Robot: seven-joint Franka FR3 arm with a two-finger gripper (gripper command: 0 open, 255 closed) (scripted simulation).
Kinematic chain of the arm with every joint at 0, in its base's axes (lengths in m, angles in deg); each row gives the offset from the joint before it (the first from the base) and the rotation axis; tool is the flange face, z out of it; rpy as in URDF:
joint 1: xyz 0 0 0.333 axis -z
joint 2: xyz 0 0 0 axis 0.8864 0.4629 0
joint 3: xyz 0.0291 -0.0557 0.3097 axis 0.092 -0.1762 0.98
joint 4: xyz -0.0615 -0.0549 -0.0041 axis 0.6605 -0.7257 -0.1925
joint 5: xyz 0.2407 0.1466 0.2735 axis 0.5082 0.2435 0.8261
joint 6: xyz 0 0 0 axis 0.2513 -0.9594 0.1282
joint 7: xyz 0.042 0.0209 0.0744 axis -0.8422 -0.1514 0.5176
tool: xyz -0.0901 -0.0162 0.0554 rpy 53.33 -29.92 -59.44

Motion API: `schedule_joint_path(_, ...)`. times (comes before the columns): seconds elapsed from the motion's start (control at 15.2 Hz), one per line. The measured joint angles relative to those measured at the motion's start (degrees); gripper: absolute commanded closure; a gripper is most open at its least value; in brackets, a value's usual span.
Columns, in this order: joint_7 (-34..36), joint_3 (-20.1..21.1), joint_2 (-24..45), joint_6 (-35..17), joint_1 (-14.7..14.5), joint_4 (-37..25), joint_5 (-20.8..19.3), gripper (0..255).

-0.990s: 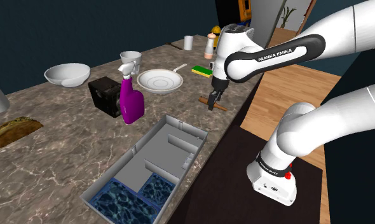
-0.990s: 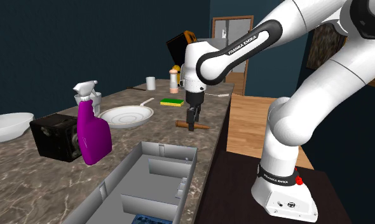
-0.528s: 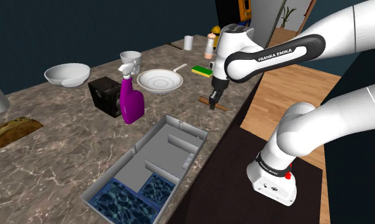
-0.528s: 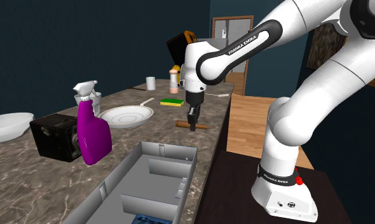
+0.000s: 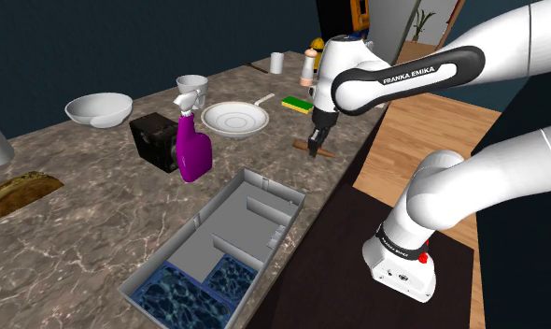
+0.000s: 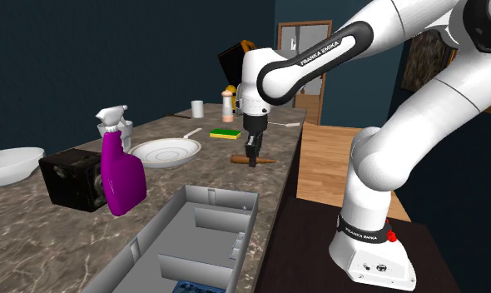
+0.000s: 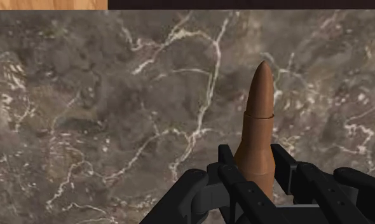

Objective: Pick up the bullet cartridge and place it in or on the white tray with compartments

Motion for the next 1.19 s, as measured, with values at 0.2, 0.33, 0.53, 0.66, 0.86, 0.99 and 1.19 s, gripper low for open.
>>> schedule_joint_path(0.2, -0.1, 0.1, -0.9, 2.8, -0.1, -1.9, 0.2, 255)
schedule_joint_path(0.33, -0.2, 0.2, -1.7, 4.6, -0.1, -2.9, 0.3, 255)
schedule_joint_path(0.53, -0.3, 0.2, -2.4, 7.1, -0.1, -4.8, 0.4, 255)
schedule_joint_path(0.66, -0.4, 0.3, -2.8, 8.9, -0.2, -6.1, 0.5, 255)
schedule_joint_path(0.86, -0.6, 0.3, -3.1, 11.4, -0.2, -8.3, 0.5, 255)
schedule_joint_path(0.99, -0.4, 0.6, -3.4, 13.0, -0.3, -9.6, 0.8, 255)
schedule_joint_path(1.19, -0.6, 0.7, -3.8, 15.6, -0.3, -11.9, 0.8, 255)
